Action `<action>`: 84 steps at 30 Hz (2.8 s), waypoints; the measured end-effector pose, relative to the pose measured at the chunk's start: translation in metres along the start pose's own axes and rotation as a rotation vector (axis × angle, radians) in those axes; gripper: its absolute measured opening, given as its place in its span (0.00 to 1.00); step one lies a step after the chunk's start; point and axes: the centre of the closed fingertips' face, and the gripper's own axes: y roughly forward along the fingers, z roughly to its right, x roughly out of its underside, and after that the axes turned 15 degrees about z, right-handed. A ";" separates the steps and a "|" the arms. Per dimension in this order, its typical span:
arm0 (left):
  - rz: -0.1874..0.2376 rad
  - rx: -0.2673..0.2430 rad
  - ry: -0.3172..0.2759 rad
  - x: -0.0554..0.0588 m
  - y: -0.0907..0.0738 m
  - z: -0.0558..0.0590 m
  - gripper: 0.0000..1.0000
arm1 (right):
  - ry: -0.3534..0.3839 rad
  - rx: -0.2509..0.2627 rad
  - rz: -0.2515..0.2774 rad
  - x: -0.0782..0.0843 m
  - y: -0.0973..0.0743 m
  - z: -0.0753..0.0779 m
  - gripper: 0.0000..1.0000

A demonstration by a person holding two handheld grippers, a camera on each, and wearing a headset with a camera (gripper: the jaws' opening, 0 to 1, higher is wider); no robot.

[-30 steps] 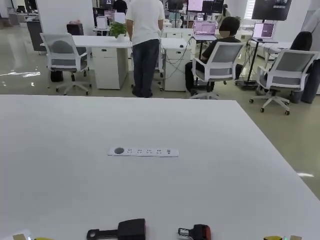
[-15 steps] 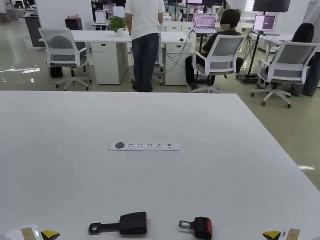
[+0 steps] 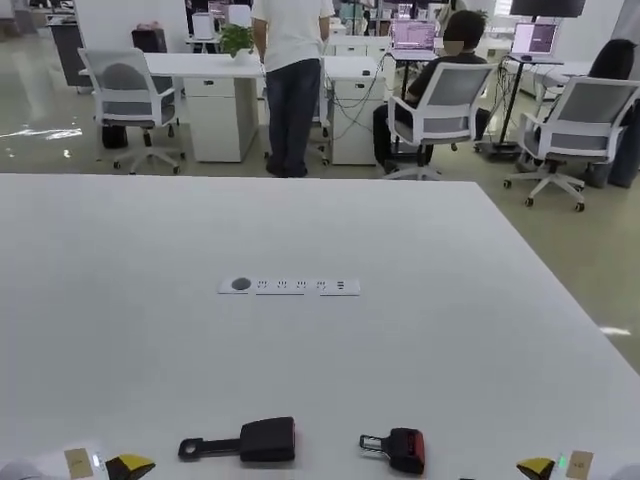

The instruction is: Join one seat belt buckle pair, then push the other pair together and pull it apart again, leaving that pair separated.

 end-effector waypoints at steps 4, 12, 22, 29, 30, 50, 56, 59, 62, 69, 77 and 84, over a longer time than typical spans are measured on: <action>0.010 0.041 0.025 -0.003 0.009 0.005 0.75 | -0.022 -0.018 -0.004 0.002 0.005 0.000 0.80; -0.094 0.072 0.074 0.014 0.034 0.003 0.59 | -0.046 -0.051 -0.018 0.003 0.012 0.005 0.68; -0.133 0.121 0.108 0.015 0.058 0.004 0.54 | -0.095 -0.109 -0.052 0.012 0.025 0.013 0.56; -0.202 0.156 0.142 0.028 0.077 -0.001 0.43 | -0.128 -0.156 -0.102 0.024 0.035 0.023 0.49; -0.241 0.169 0.148 0.028 0.077 0.001 0.42 | -0.128 -0.158 -0.107 0.025 0.035 0.023 0.48; -0.323 0.287 0.238 0.034 0.107 0.011 0.36 | -0.147 -0.267 -0.191 0.052 0.059 0.034 0.38; -0.362 0.333 0.304 0.041 0.110 0.013 0.34 | -0.137 -0.304 -0.213 0.057 0.063 0.033 0.35; -0.369 0.366 0.352 0.037 0.108 0.015 0.34 | -0.139 -0.329 -0.219 0.057 0.061 0.030 0.34; -0.377 0.377 0.362 0.038 0.108 0.016 0.34 | -0.165 -0.357 -0.235 0.058 0.061 0.029 0.34; -0.389 0.405 0.356 0.038 0.109 0.017 0.33 | -0.220 -0.411 -0.273 0.056 0.062 0.030 0.33; -0.427 0.416 0.341 0.038 0.111 0.014 0.33 | -0.315 -0.484 -0.314 0.053 0.064 0.030 0.34; -0.415 0.415 0.326 0.033 0.110 0.017 0.33 | -0.328 -0.470 -0.328 0.052 0.063 0.036 0.38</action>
